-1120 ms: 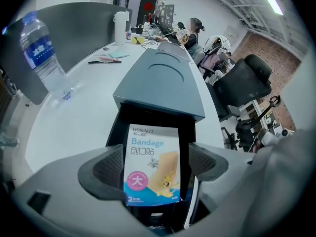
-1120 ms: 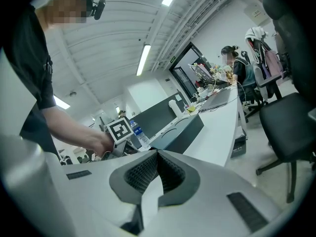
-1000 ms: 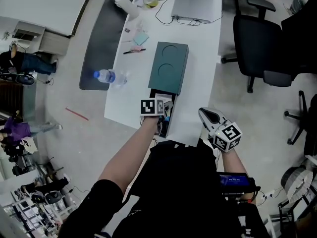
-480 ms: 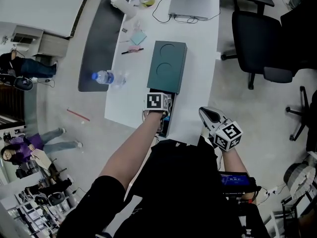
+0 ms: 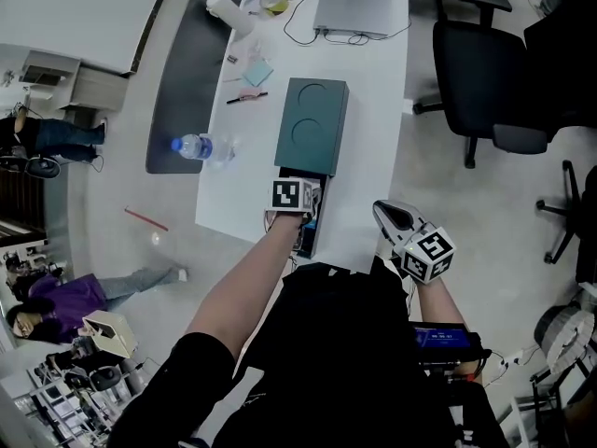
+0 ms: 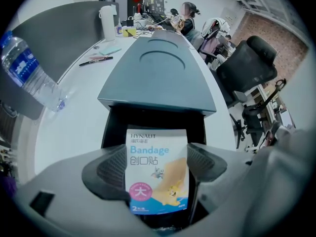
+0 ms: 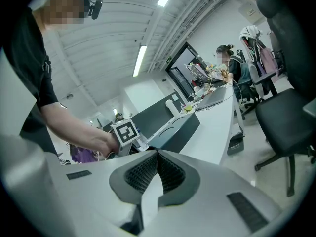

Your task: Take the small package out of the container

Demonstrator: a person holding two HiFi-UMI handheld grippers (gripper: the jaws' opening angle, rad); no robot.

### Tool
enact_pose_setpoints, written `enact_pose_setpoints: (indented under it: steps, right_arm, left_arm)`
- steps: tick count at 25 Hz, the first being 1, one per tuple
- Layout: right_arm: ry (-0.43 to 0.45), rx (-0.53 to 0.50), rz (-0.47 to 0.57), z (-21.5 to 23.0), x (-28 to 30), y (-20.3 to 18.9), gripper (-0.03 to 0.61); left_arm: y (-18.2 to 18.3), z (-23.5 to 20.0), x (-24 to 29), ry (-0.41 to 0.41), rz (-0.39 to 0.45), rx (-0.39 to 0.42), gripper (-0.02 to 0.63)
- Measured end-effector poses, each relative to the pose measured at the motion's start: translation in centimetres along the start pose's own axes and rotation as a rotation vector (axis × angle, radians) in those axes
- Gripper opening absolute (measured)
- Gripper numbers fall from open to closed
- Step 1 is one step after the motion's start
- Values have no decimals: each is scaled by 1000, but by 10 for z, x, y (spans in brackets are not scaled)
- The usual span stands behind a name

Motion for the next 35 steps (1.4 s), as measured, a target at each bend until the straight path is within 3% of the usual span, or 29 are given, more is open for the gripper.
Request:
enact_pose_setpoints:
  steps: [8, 16, 35]
  right_arm:
    - [2, -16, -6, -2, -3, -3, 26]
    - [25, -43, -11, -14, 4, 4, 26]
    - [78, -89, -30, -27, 6, 4, 26]
  left_arm:
    - [-7, 2, -17, -50, 78, 82, 380]
    - [-8, 2, -34, -88, 149, 105, 380]
    - [-16, -8, -75, -137, 378, 78, 380]
Point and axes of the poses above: the fingertips, and each gripper's own axes: x forward along the fingers, z to its right, y out of its top, the point moved 9 cm from there along -x, backward along the fingers
